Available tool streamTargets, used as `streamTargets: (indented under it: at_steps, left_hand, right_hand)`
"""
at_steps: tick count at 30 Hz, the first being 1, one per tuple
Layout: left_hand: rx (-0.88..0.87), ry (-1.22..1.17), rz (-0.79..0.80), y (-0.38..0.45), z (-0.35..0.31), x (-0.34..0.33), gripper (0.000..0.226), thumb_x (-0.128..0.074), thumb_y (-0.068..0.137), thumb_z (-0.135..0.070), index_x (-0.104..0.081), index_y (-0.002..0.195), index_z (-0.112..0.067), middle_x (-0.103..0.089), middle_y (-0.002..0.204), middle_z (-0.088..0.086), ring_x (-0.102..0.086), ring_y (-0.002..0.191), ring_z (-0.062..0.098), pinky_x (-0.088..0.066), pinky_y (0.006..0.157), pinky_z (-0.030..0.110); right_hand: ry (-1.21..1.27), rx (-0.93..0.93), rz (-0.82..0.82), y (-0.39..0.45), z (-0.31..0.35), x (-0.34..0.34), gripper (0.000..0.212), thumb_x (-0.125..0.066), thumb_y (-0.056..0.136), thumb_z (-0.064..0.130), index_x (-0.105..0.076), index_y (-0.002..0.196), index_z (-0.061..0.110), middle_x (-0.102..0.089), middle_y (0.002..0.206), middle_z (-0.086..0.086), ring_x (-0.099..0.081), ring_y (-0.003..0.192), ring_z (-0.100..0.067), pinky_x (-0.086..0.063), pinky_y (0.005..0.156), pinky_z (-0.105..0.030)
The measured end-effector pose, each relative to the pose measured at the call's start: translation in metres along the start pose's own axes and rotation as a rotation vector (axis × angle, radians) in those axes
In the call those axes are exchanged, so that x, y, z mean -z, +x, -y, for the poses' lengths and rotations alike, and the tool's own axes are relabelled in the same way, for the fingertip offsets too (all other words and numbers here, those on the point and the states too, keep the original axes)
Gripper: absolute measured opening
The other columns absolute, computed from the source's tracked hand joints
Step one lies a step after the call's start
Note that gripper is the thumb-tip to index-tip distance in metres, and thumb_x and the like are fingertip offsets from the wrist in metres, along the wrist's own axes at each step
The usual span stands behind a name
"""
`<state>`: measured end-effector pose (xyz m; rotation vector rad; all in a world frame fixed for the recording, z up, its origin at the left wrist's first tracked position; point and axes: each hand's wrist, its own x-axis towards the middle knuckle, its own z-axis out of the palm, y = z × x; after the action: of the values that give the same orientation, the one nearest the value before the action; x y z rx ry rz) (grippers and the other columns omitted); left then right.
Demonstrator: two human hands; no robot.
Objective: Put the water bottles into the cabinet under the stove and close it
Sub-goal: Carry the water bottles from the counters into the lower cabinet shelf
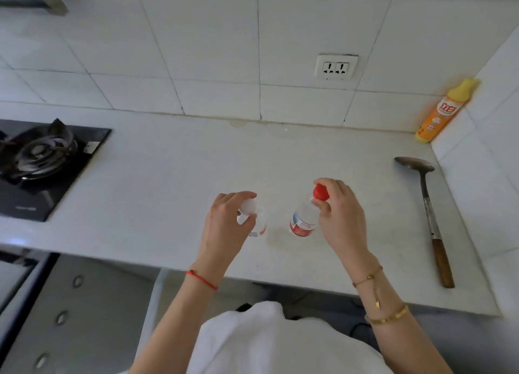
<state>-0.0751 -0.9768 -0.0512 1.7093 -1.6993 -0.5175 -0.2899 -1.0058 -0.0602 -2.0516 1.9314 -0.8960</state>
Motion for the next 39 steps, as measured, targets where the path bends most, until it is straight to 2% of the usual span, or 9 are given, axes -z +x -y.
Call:
streamTargets:
  at_steps: [3, 10, 14, 19, 25, 29, 34, 39]
  left_hand:
    - [0.063, 0.024, -0.052, -0.028, 0.005, 0.012, 0.041, -0.073, 0.076, -0.005, -0.068, 0.112, -0.025, -0.057, 0.095, -0.017, -0.055, 0.083, 0.013, -0.042, 0.074, 0.016]
    - [0.266, 0.069, -0.209, -0.103, 0.017, 0.040, 0.040, -0.070, 0.077, -0.005, -0.068, 0.112, -0.025, -0.053, 0.092, -0.027, -0.056, 0.088, 0.012, -0.039, 0.078, 0.017]
    - [0.389, 0.098, -0.334, -0.150, 0.026, 0.053, 0.039, -0.071, 0.076, -0.007, -0.069, 0.110, -0.027, -0.066, 0.099, -0.014, -0.053, 0.091, 0.010, -0.039, 0.079, 0.017]
    - [0.539, 0.109, -0.479, -0.206, 0.034, 0.073, 0.037, -0.072, 0.074, -0.008, -0.070, 0.107, -0.024, -0.070, 0.100, -0.009, -0.056, 0.095, 0.016, -0.049, 0.081, 0.031]
    - [0.661, 0.152, -0.624, -0.282, 0.055, 0.105, 0.038, -0.073, 0.072, -0.005, -0.070, 0.106, -0.024, -0.069, 0.096, -0.009, -0.057, 0.091, 0.016, -0.040, 0.074, 0.014]
    - [0.711, 0.160, -0.699, -0.339, 0.074, 0.137, 0.038, -0.075, 0.073, -0.004, -0.071, 0.106, -0.021, -0.061, 0.089, -0.014, -0.059, 0.086, 0.019, -0.049, 0.078, 0.026]
    - [0.762, 0.197, -0.736, -0.418, 0.108, 0.188, 0.037, -0.074, 0.073, -0.005, -0.070, 0.106, -0.021, -0.070, 0.097, -0.005, -0.058, 0.088, 0.017, -0.050, 0.079, 0.027]
    - [0.816, 0.234, -0.758, -0.489, 0.142, 0.243, 0.037, -0.076, 0.073, -0.007, -0.070, 0.107, -0.020, -0.069, 0.098, -0.002, -0.059, 0.089, 0.017, -0.048, 0.081, 0.025]
  right_hand:
    - [0.024, 0.073, 0.065, -0.015, 0.013, -0.002, 0.034, -0.065, 0.084, 0.004, -0.058, 0.115, 0.017, -0.062, 0.110, 0.000, -0.057, 0.100, -0.019, -0.039, 0.074, -0.022]
    - [0.080, 0.245, 0.254, -0.047, 0.045, -0.009, 0.032, -0.062, 0.087, 0.009, -0.058, 0.118, 0.017, -0.062, 0.116, -0.001, -0.057, 0.104, -0.019, -0.042, 0.078, -0.022]
    - [0.128, 0.365, 0.360, -0.065, 0.070, -0.017, 0.033, -0.061, 0.087, 0.007, -0.058, 0.119, 0.017, -0.062, 0.119, -0.002, -0.058, 0.107, -0.021, -0.043, 0.081, -0.022]
    - [0.189, 0.521, 0.469, -0.093, 0.109, -0.030, 0.038, -0.060, 0.083, 0.000, -0.059, 0.116, 0.018, -0.062, 0.116, 0.000, -0.058, 0.104, -0.020, -0.049, 0.083, -0.029]
    - [0.194, 0.740, 0.602, -0.142, 0.165, -0.055, 0.034, -0.065, 0.084, 0.008, -0.060, 0.117, 0.015, -0.065, 0.114, -0.001, -0.060, 0.102, -0.020, -0.044, 0.081, -0.022]
    - [0.241, 0.831, 0.642, -0.189, 0.213, -0.073, 0.035, -0.066, 0.082, 0.004, -0.060, 0.115, 0.016, -0.065, 0.111, -0.001, -0.061, 0.100, -0.019, -0.050, 0.079, -0.027]
    - [0.316, 0.875, 0.692, -0.265, 0.283, -0.101, 0.038, -0.062, 0.078, -0.003, -0.062, 0.111, 0.018, -0.065, 0.108, 0.002, -0.060, 0.098, -0.019, -0.051, 0.080, -0.033]
    - [0.373, 0.936, 0.738, -0.338, 0.350, -0.127, 0.033, -0.064, 0.082, 0.000, -0.062, 0.110, 0.018, -0.065, 0.106, 0.003, -0.059, 0.095, -0.016, -0.044, 0.077, -0.022]
